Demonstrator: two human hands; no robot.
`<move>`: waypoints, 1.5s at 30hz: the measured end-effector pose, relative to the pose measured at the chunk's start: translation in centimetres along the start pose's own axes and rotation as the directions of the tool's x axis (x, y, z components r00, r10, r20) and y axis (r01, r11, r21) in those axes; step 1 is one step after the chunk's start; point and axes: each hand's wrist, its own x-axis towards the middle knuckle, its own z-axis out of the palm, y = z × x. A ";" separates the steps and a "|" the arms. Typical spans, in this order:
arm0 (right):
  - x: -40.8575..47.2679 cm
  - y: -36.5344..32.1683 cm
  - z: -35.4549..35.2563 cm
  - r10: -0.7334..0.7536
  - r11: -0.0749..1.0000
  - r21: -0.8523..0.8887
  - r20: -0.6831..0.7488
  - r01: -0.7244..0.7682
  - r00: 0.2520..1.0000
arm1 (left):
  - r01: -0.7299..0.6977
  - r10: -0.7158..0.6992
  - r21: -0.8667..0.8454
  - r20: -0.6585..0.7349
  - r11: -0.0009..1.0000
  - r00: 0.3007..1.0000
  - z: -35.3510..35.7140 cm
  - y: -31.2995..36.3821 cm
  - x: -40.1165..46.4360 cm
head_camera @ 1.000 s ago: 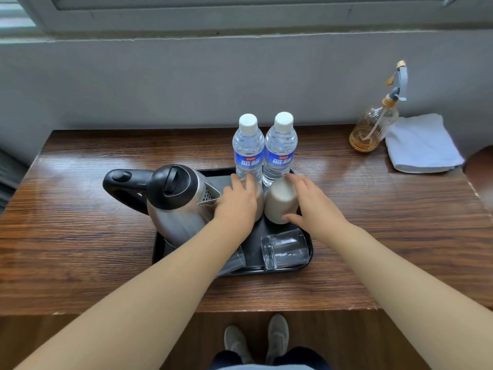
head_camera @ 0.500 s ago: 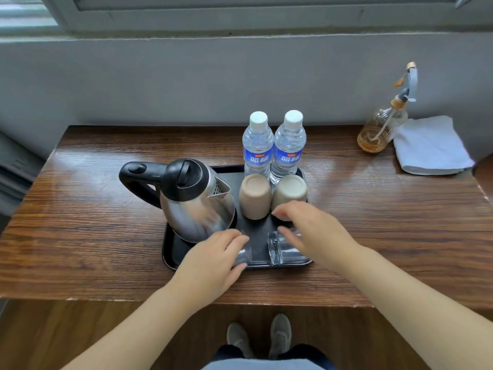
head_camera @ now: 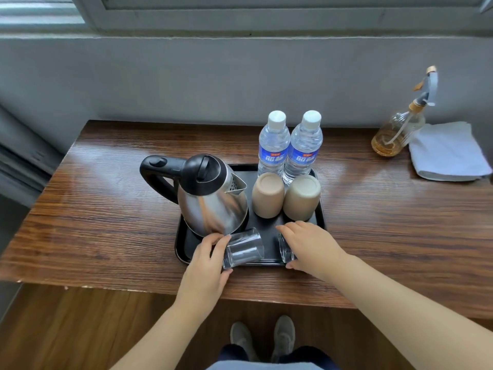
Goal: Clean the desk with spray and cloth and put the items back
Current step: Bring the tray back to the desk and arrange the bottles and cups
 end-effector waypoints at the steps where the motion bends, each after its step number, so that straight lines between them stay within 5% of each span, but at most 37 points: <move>1: 0.0 0.0 0.0 0.006 1.000 0.006 0.001 -0.006 1.000 | 0.000 0.000 -0.002 -0.020 1.000 1.000 0.2 -0.1 0.1; 10: -0.4 0.9 -0.3 0.034 0.999 0.030 -0.058 -0.033 0.998 | -0.070 0.073 -0.119 0.019 0.990 0.997 -0.8 1.2 0.7; 16: -2.0 2.9 -0.6 0.139 0.967 0.239 -0.221 -0.085 0.965 | -0.057 0.063 -0.159 0.031 0.986 0.998 -2.1 3.5 2.0; 27: -4.0 4.3 -0.3 0.420 0.681 0.719 -0.232 -0.136 0.877 | -0.133 0.134 -0.021 0.151 0.991 0.979 -3.0 7.4 6.6; 34: -3.5 3.9 0.0 0.402 0.633 0.754 -0.129 -0.173 0.906 | -0.157 0.135 0.071 0.247 0.985 0.959 -1.5 8.2 8.0; 45: -3.4 4.2 0.0 0.391 0.694 0.690 -0.119 -0.207 0.913 | -0.129 0.124 0.011 0.204 0.992 0.971 -0.6 8.9 8.5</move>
